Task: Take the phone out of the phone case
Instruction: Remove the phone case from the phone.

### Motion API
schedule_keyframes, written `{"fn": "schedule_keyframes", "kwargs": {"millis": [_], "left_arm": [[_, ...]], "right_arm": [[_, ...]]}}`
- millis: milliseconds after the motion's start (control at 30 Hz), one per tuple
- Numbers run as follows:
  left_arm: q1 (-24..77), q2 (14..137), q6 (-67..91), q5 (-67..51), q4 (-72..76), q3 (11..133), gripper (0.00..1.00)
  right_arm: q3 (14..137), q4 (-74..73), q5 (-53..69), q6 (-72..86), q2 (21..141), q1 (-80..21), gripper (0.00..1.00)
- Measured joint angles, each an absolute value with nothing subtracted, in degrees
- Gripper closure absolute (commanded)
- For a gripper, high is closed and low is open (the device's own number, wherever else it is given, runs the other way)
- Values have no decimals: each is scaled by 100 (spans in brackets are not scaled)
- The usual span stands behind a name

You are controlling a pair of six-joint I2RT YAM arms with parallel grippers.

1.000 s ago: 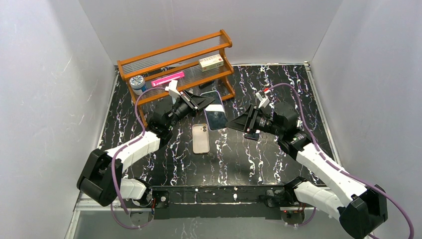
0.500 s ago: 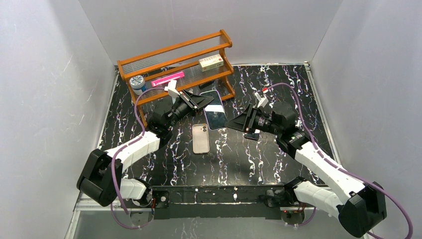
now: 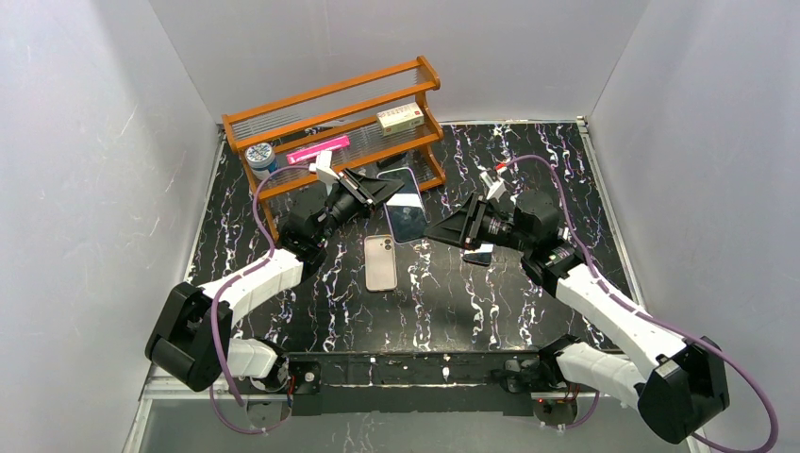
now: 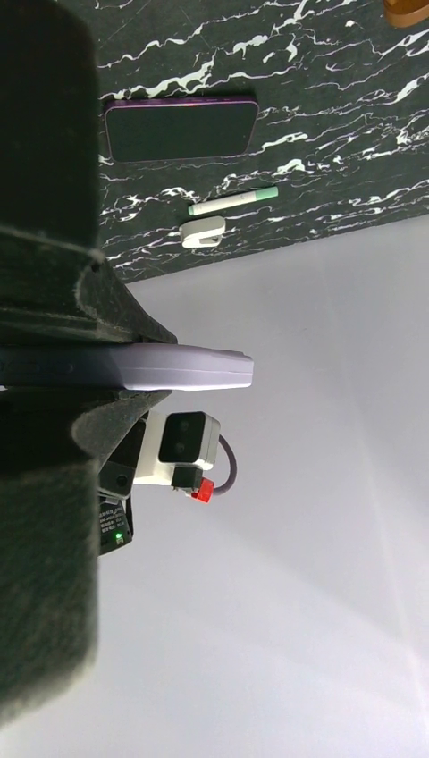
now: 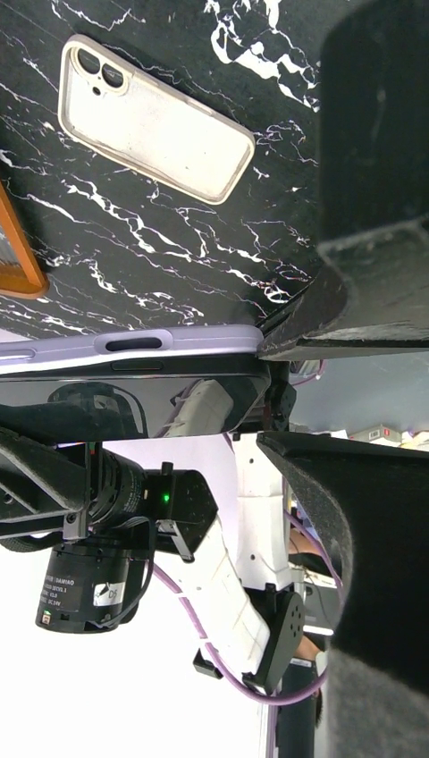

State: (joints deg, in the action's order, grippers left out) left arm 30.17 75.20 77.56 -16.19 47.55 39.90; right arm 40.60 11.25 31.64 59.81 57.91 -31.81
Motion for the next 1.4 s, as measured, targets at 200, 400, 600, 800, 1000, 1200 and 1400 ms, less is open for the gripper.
{"fn": "schedule_keyframes", "kwargs": {"millis": [200, 400, 600, 800, 1000, 1200, 1400], "left_arm": [[3109, 7520, 7780, -1540, 4770, 3990, 100], [3319, 7518, 7867, -1492, 4860, 3990, 100], [3363, 7516, 7861, -1435, 4884, 3992, 100], [3485, 7518, 7697, -1457, 4936, 4029, 100], [3487, 7428, 7533, -1424, 4993, 4016, 68], [3531, 7057, 7223, -1575, 4648, 3972, 43], [3422, 6521, 6969, -1634, 4578, 3575, 32]], "right_arm": [[4060, 1363, 3260, 6114, 5933, -3151, 58], [4060, 1699, 3391, 6200, 6090, -3148, 58], [4062, 2126, 3500, 6285, 6372, -3127, 60], [4154, 2543, 3726, 6396, 6698, -3109, 71], [4191, 2751, 3957, 6543, 6796, -3033, 96], [4213, 2873, 3948, 6580, 6785, -3000, 99], [4213, 2853, 3736, 6639, 6720, -2816, 99]]}}
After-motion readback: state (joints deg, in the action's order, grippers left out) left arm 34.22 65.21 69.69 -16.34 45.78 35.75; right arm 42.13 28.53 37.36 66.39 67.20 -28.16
